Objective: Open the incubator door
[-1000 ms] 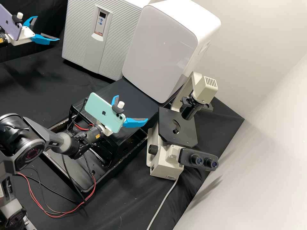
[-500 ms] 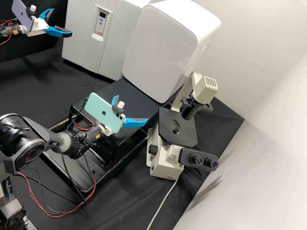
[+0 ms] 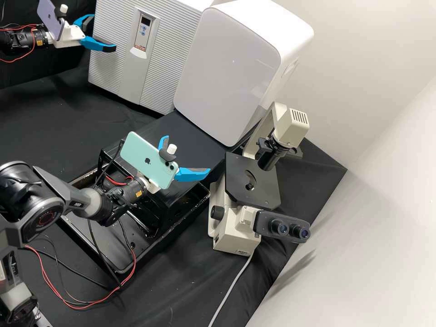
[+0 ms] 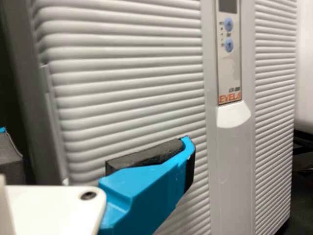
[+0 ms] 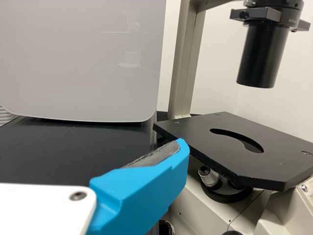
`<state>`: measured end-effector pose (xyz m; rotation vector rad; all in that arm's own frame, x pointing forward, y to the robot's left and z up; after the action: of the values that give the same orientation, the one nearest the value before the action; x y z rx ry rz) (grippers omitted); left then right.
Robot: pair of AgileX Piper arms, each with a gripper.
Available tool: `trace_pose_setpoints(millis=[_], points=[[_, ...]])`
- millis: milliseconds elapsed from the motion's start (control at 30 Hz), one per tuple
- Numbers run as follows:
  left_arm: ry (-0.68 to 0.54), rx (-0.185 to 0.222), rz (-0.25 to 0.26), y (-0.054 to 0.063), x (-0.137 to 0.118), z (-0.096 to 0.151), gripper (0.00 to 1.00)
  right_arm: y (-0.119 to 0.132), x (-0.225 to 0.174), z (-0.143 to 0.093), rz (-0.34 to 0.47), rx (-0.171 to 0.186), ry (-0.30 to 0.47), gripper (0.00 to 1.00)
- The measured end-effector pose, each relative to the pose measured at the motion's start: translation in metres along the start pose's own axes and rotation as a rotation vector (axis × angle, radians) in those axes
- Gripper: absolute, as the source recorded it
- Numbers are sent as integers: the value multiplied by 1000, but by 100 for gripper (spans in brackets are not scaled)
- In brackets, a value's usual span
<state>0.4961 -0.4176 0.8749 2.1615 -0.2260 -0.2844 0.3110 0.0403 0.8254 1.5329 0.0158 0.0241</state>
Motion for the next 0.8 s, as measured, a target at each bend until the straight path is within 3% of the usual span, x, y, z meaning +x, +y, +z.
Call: trace_pose_setpoints(millis=[400,533,800], points=[[-99,13,1,10,20,-3,100,0,0,0,0,0,0,100],[-119,14,-7,9,20,-7,100,0,0,0,0,0,0,100],[-126,-10,-10,9,20,-9,100,0,0,0,0,0,0,100]])
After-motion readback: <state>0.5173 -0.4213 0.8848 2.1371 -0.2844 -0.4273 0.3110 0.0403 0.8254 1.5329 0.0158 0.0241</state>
